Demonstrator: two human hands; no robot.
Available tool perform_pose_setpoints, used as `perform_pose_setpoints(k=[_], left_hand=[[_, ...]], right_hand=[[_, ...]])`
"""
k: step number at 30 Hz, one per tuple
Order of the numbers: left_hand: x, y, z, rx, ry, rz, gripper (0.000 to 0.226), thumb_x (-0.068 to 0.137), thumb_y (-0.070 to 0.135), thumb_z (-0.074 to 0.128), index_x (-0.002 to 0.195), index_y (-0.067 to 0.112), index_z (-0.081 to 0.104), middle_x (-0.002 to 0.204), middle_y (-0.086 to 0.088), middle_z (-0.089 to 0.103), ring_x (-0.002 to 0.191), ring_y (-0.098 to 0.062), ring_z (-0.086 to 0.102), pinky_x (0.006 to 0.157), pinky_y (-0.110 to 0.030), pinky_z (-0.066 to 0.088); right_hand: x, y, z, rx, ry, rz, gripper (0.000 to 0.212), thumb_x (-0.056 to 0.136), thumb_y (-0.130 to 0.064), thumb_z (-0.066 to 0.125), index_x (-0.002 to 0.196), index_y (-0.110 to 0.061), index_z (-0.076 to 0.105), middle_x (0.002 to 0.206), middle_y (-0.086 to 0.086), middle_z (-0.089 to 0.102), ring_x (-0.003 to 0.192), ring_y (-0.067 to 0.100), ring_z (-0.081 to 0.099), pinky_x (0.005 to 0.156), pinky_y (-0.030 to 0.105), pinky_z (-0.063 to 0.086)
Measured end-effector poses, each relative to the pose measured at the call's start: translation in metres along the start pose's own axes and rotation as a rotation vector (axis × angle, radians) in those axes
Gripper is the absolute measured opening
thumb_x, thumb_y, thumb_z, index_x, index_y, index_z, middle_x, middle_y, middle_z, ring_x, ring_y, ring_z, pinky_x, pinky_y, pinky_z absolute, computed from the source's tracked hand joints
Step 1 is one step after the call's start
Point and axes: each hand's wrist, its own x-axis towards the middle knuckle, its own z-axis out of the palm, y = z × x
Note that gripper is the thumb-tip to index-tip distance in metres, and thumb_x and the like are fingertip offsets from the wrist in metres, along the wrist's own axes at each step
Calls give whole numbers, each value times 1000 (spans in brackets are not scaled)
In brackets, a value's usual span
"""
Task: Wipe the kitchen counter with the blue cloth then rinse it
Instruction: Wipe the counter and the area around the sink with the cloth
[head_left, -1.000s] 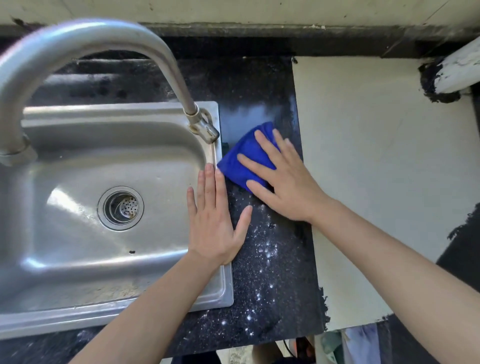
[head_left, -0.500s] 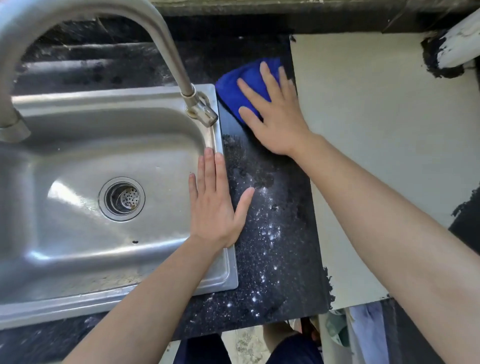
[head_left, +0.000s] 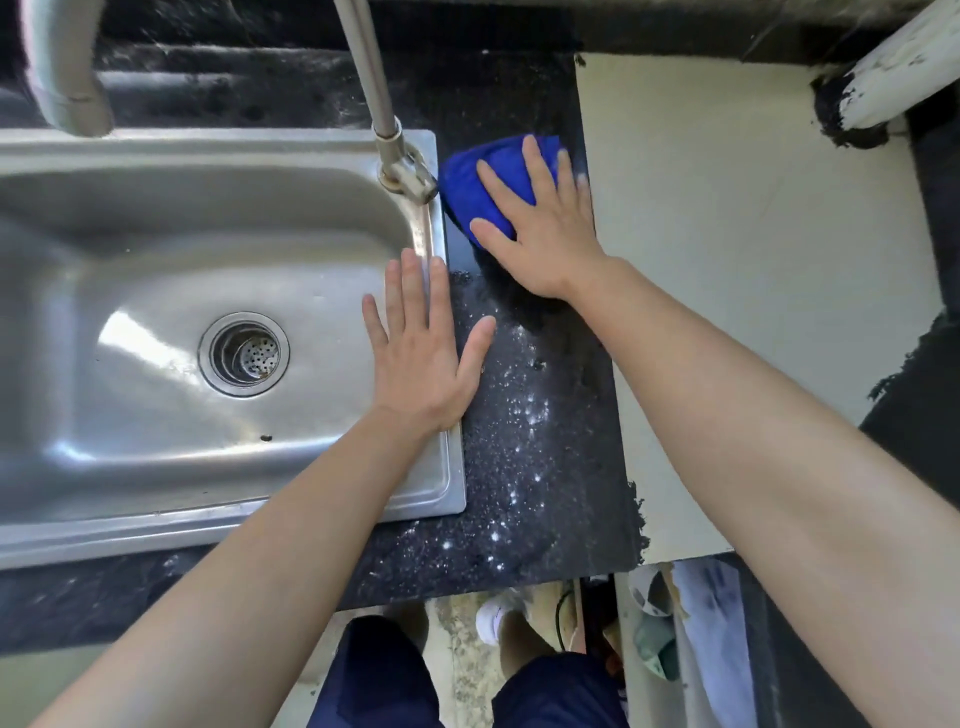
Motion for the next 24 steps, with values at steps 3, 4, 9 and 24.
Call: perform_pose_setpoints(k=[3,4,9,24], left_hand=[[-24,-13,-6,-9,43,-94,80,96,63,-2,160,16,4,167,-11,-10,153,-28,-15,121,-56,-7],[-38,-21,-7,-2,58,-124,79,96,62,-1,160,17,8,167,-12,-7,153,-28,-13,121,-56,-6],[-111,-45,-6,144,-59,-202,81,94,65,1,160,20,17,168,-12,-2,154,-27,-11,121,-55,-8],[-130,-35,8,331,-49,-213,83,91,73,3,159,29,15,168,-3,11,154,-25,5,123,-51,8]], right_hand=[[-16,-12,16,27,12,-27,62,103,-60,24,159,-42,5,167,7,-19,151,39,-21,123,53,-8],[-34,-14,26,26,11,-82,62,103,-59,24,159,-42,6,167,7,-18,151,39,-20,124,54,-8],[-155,-1,73,25,-27,-330,61,102,-58,28,159,-40,16,169,6,-11,153,37,-17,125,53,-4],[-24,29,10,-34,111,-58,72,96,-71,20,160,-39,9,168,12,-10,152,42,-14,123,55,-7]])
